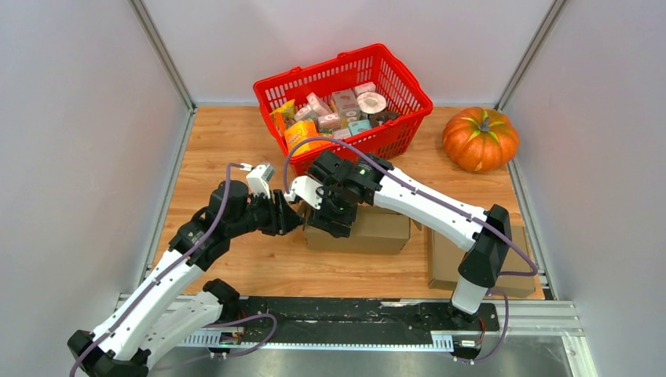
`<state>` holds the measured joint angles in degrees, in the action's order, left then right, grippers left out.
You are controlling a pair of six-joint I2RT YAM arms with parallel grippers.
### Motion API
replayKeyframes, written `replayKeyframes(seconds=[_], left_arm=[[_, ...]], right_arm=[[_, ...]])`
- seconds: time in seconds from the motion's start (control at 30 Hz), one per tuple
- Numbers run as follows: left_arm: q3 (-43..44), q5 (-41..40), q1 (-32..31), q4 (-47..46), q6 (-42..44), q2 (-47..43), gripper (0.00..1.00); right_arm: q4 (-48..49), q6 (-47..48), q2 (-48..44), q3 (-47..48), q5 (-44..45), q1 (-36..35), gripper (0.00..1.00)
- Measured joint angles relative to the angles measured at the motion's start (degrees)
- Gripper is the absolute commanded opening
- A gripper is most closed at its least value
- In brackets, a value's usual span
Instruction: Fold the paper box
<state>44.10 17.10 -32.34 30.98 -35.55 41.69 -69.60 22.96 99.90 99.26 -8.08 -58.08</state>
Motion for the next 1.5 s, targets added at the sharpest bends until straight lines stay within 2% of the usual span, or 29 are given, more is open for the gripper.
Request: replayKeyframes(seconds=[0.07,0.23,0.27,0.37,0.7,0.83,1.17,1.27,1.5], left_arm=[[0.76,-1.25,-0.63,-0.02,0.20,1.03,0.41],[1.81,-3.43,-1.49,-0.61,0.37,2.73,0.42],[1.86,-3.80,-1.68,-0.63,0.39,2.78,0.40],[2.54,-4.20,-2.05,-0.72,0.31,3.17,0.19],[4.50,-7.52,-5.66,-1.29,-0.28,6.58,0.10],[4.90,-9.88,-6.99,-1.20,-0.33,7.19,0.00],[4.50,-13.16,-8.20,-1.70,-4.35,7.26,0.00],[4.33,-14.51,-8.57,-2.10,-5.95,7.39,0.00],[4.35,-16.79,-9.20,-1.97,-5.46,7.85,0.00]], right_arm=[[0.00,0.20,0.00,0.00,-0.20,0.04,0.42],[-0.04,0.52,0.00,0.00,-0.57,0.04,0.40],[-0.04,0.55,0.00,0.00,-0.59,0.04,0.40],[-0.04,0.59,0.02,0.00,-0.63,0.04,0.39],[-0.55,-0.35,0.20,0.04,-1.44,1.01,0.39],[-0.52,-0.81,0.20,0.04,-1.40,1.22,0.39],[-0.11,-1.53,0.20,0.02,-1.49,1.64,0.41],[0.17,-1.99,0.20,0.00,-1.46,1.81,0.47],[2.32,-6.36,-0.33,-0.87,0.57,2.05,0.86]])
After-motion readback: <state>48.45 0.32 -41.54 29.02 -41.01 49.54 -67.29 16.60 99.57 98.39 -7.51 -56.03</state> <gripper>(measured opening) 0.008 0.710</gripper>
